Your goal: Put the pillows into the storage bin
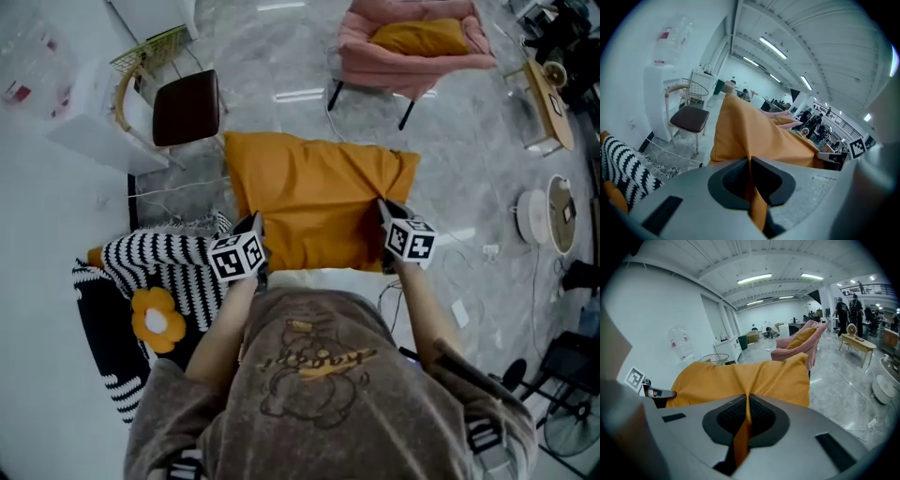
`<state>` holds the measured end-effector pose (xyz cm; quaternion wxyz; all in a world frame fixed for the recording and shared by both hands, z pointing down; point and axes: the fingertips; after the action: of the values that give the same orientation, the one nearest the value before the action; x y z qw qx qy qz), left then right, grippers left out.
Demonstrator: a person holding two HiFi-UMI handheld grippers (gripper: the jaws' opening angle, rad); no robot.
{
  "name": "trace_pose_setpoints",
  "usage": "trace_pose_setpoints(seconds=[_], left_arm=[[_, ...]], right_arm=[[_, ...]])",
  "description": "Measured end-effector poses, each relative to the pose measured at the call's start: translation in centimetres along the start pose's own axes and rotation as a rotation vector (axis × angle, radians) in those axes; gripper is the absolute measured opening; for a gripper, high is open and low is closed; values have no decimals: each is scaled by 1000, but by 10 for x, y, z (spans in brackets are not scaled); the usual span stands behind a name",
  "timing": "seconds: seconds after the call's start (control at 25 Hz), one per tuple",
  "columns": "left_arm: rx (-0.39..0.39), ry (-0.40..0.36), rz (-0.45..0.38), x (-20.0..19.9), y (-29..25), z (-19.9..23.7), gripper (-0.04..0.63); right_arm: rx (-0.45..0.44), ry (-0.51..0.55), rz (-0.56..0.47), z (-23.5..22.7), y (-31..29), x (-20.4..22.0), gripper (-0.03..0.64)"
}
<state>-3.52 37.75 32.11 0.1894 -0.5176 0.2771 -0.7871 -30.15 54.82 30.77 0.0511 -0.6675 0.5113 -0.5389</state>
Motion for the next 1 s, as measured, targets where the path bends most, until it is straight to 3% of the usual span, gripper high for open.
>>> trace_pose_setpoints(seconds=[0.2, 0.36, 0.6, 1.0], left_arm=[[39, -45, 77, -19, -48, 10, 11], [36, -33, 152, -8, -87, 22, 12], [-20, -53, 261, 37, -175, 59, 12], [-82, 47, 341, 136, -315, 127, 12]], right_arm=[[39, -23, -2, -17, -37, -22, 14], [48, -34, 50, -38, -77, -17, 14], [51, 7, 123, -77, -173, 8, 14], [23, 1, 273, -154, -324, 95, 14]])
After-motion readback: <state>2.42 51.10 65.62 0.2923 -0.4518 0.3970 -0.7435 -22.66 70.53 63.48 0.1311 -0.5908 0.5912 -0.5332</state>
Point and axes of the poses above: the fingertips, and each gripper's own axes: y backward along the fingers, z to its left, x out of its underside, and after that the axes turned 10 degrees about -y, right-handed
